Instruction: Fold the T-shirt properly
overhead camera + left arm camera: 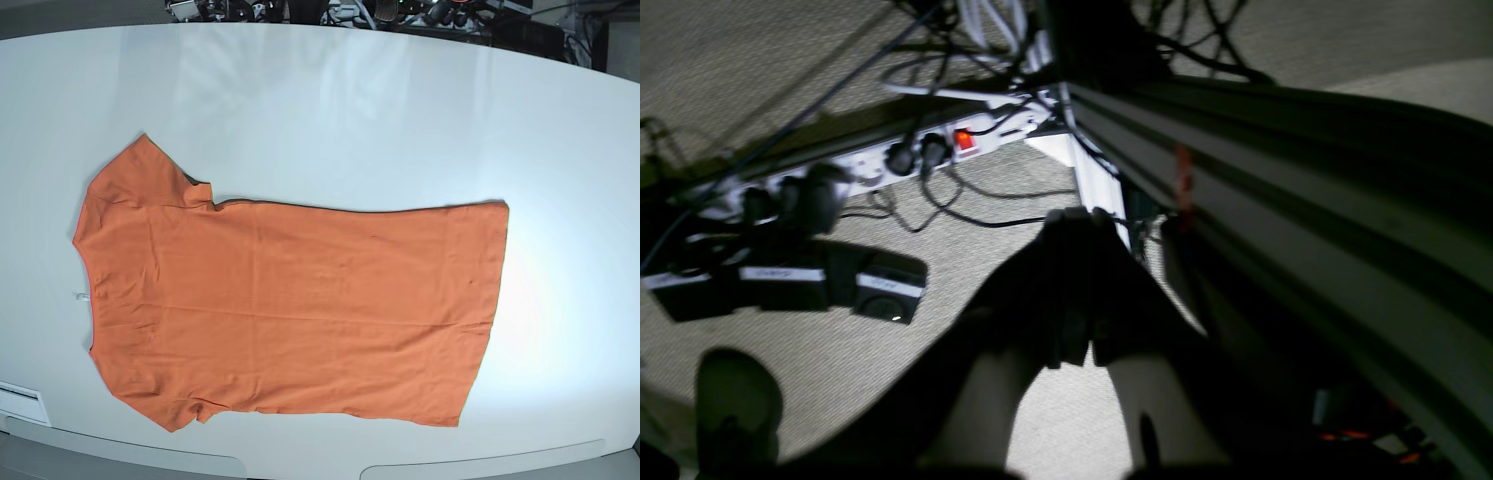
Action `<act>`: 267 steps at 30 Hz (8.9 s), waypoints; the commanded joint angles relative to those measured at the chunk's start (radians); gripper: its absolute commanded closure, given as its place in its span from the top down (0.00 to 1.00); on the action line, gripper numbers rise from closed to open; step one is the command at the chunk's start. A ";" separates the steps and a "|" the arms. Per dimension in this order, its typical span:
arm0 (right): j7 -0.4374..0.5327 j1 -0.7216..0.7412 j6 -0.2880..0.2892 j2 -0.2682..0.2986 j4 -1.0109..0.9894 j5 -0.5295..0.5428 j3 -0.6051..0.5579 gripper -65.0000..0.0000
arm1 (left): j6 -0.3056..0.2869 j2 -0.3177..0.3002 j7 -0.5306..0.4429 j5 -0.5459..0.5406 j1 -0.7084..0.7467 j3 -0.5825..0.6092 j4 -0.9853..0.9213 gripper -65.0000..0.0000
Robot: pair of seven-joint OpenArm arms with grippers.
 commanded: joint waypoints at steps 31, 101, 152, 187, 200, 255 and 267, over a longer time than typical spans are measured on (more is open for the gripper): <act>-0.291 -0.439 0.194 0.145 0.401 0.113 -0.002 0.00 | -0.120 -0.252 0.412 0.166 0.360 0.000 0.525 0.00; -0.216 -0.726 0.129 0.323 1.907 0.192 0.517 0.00 | -0.325 -1.035 -0.080 0.638 -0.488 0.383 1.207 0.56; -0.170 -0.144 0.246 0.547 1.160 0.307 0.268 0.43 | -0.419 -0.996 -0.024 0.586 -0.546 0.433 1.168 0.00; -0.250 -0.410 0.234 0.610 1.464 0.325 0.417 0.00 | -0.287 -1.214 0.104 0.590 -0.461 0.432 1.501 0.00; -0.287 -0.680 0.279 0.607 1.592 0.458 0.639 0.00 | -0.249 -1.313 0.256 0.562 -0.443 0.432 1.765 0.00; -0.248 -0.619 0.308 0.604 1.584 0.531 0.631 0.00 | -0.133 -1.265 0.405 0.783 -0.166 0.373 1.884 0.00; -0.257 -0.458 0.270 0.604 1.443 0.449 0.481 0.00 | -0.133 -1.256 0.352 0.749 -0.167 0.280 1.865 0.00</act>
